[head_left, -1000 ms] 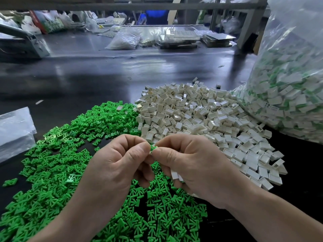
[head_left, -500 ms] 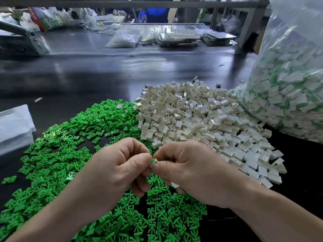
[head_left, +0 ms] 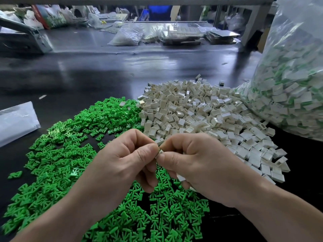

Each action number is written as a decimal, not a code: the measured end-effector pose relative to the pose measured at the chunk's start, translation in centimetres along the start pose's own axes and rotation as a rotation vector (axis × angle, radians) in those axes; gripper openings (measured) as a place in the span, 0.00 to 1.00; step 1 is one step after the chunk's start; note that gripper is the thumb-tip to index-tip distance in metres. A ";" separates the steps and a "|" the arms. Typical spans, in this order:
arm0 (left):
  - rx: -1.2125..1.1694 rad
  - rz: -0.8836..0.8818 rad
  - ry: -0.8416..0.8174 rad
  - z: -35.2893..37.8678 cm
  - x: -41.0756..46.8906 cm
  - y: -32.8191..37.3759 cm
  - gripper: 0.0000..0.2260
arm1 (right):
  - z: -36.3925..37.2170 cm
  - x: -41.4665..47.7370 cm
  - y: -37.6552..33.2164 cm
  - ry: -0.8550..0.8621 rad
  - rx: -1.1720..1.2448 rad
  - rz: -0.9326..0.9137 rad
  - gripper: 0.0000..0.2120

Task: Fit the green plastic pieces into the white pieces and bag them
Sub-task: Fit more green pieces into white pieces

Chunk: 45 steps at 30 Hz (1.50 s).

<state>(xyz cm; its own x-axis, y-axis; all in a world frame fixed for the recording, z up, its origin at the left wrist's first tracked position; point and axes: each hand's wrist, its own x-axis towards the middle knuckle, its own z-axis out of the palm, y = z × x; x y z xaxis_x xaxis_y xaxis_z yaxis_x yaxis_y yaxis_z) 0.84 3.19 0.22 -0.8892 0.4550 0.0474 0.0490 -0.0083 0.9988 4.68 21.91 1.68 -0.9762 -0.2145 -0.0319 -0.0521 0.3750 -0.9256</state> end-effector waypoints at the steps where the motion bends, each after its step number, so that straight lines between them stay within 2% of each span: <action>1: -0.016 0.006 0.008 0.2 -0.1 -0.1 0.06 | 0.0 0.0 0.1 0.015 0.011 -0.012 0.07; 4: -0.084 0.030 0.048 1.0 -0.4 -0.3 0.06 | 0.1 0.1 0.1 0.051 0.060 -0.034 0.07; 8: -0.272 0.050 0.134 2.0 -0.2 -0.6 0.07 | 0.3 0.6 -0.1 0.066 0.307 0.032 0.06; 10: -0.312 0.058 0.129 2.2 -0.2 -0.5 0.07 | 0.4 0.7 -0.1 0.053 0.342 0.031 0.06; 13: -0.201 0.081 0.138 2.0 -0.3 -0.7 0.07 | 0.5 0.5 -0.1 0.045 0.371 0.023 0.08; 18: 0.208 0.226 0.128 1.6 -0.7 -1.0 0.10 | 0.6 0.5 -0.3 0.010 0.527 0.092 0.15; 19: 0.220 0.227 0.135 1.6 -0.6 -1.1 0.10 | 0.5 0.5 -0.4 -0.009 0.559 0.104 0.14; 21: 0.058 0.146 0.186 1.5 0.1 -1.2 0.12 | 0.4 0.4 -0.6 -0.057 0.586 0.133 0.13; 24: -0.346 0.039 0.223 1.1 0.9 -1.0 0.17 | 0.8 0.2 -0.8 -0.134 0.541 0.154 0.11; 27: -0.598 -0.091 0.055 2.2 0.0 -0.6 0.32 | 2.3 -0.1 -1.1 -0.206 0.454 0.172 0.11; 29: -0.542 -0.129 0.019 3.0 -0.7 -0.9 0.35 | 3.2 -0.3 -1.3 -0.219 0.364 0.188 0.11; 32: -0.424 -0.091 0.115 3.7 -1.0 -1.2 0.31 | 3.6 -0.4 -1.4 -0.195 0.267 0.171 0.12; 35: -0.457 -0.023 0.197 3.8 -1.1 -0.5 0.30 | 3.7 -0.6 -2.0 -0.187 0.213 0.105 0.12; 45: -0.396 -0.015 0.246 4.1 -1.4 -0.1 0.30 | 3.7 -0.8 -2.5 -0.189 0.185 0.109 0.09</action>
<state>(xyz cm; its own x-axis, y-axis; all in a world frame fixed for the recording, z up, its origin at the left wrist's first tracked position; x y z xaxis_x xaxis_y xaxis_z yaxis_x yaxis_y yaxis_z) 3.98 6.21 0.02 -0.9722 0.2337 -0.0127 -0.0997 -0.3645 0.9258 6.35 17.77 2.64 -0.9163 -0.3532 -0.1888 0.1073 0.2378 -0.9654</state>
